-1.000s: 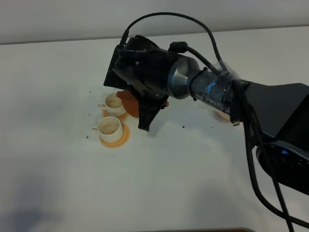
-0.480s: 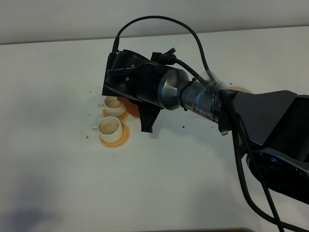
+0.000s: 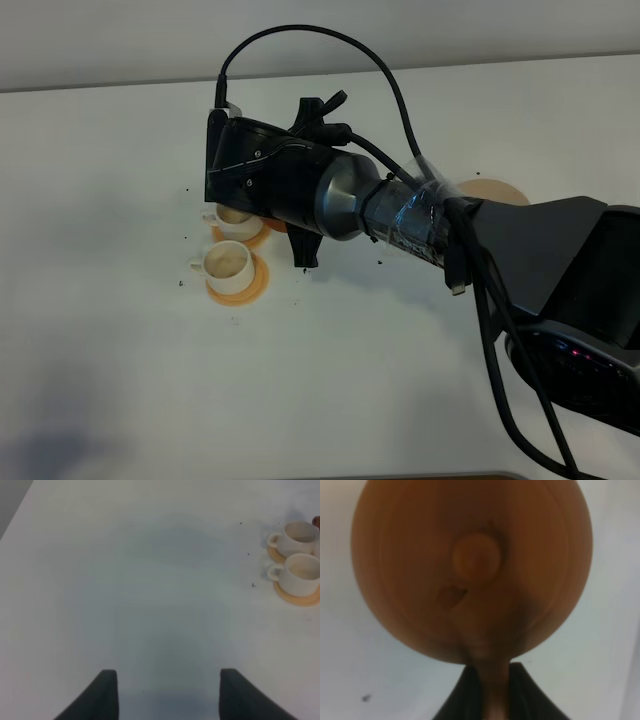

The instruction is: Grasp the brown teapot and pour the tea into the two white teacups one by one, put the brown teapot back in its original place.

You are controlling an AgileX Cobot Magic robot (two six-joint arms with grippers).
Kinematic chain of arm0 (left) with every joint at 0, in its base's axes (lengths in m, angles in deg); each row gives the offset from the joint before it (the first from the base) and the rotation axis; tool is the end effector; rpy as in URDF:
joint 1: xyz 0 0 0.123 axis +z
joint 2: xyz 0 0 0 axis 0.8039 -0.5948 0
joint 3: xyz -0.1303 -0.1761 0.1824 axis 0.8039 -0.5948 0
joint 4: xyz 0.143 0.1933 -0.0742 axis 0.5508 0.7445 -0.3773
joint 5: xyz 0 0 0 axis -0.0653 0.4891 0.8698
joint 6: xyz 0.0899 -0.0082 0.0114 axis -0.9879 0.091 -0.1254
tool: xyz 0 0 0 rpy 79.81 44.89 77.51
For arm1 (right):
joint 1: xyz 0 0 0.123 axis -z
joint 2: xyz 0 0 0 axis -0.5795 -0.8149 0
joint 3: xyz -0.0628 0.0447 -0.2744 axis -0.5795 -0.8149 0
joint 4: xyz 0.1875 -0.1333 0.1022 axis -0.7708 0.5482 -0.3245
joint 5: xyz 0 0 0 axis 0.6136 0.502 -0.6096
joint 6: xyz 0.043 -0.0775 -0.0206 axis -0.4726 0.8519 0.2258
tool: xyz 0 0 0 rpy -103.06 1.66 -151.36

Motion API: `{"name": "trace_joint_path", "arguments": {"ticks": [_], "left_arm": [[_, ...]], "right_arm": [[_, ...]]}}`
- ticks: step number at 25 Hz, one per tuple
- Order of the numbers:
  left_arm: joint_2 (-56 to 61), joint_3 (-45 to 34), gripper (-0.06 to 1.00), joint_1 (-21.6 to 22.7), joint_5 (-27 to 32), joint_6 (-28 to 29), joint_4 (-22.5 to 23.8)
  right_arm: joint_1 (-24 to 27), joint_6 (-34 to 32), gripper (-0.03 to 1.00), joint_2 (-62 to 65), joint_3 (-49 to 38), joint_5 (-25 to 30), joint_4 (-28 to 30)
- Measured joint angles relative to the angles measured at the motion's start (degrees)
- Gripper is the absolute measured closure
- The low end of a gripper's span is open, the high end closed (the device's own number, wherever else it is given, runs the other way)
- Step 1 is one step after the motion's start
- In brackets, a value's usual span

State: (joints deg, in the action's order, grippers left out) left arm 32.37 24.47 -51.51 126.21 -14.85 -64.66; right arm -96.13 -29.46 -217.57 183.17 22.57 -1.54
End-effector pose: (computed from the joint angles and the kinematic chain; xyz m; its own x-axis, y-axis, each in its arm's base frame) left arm -0.0084 0.0071 0.2795 -0.4527 -0.0025 -0.8916 -0.1006 0.9938 0.0482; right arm 0.2880 0.4099 0.1757 0.0534 -0.9923 0.1121 -0.7931 -0.1104 -0.5990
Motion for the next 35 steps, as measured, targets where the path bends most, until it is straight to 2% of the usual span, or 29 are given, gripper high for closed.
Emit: {"name": "trace_joint_path", "arguments": {"ticks": [22,35], "left_arm": [[0.0,0.0,0.49,0.0,0.0,0.0,0.0],[0.0,0.0,0.49,0.0,0.0,-0.1,0.0]], "right_arm": [[-2.1,0.7,0.88,-1.2,0.0,-0.2,10.3],[-2.9,0.9,0.88,-3.4,0.0,0.8,13.3]]}}
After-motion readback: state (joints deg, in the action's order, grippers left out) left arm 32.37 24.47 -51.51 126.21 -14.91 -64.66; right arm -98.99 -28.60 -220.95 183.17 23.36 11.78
